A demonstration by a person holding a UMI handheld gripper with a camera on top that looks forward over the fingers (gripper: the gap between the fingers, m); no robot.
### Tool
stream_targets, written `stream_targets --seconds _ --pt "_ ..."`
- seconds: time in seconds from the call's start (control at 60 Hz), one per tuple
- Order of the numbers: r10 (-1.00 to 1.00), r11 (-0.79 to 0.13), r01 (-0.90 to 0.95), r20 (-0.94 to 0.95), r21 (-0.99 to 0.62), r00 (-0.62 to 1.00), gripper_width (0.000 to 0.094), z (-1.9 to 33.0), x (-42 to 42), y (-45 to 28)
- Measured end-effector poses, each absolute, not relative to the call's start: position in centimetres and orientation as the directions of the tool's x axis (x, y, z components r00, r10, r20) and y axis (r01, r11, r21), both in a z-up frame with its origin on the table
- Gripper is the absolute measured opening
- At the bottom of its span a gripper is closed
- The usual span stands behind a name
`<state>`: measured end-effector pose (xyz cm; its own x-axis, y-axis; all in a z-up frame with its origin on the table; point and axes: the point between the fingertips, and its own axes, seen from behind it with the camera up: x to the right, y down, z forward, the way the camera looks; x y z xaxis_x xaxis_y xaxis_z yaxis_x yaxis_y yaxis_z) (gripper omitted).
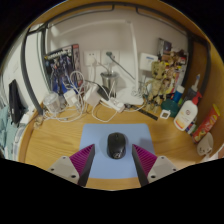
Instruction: Arrange mouse
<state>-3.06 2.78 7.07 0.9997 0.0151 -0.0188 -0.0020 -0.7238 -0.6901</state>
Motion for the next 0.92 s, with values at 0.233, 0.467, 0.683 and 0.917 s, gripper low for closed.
stream_targets --seconds 0.233,0.467,0.683,0.917 --pt "0.013 -0.668 0.019 0.013 -0.744 1.000 0.0734 16.8 -6.5 -3.3" --pt "-0.005 -0.598 -0.023 -0.025 -0.801 1.000 0.0740 24.0 -10.4 -8.3" --pt "0.004 -0.583 -0.005 -0.010 -0.812 1.000 0.0741 26.4 -12.0 -11.8" --pt "-0.011 -0.590 0.001 0.009 -0.808 1.000 0.0741 26.2 -11.7 -14.5"
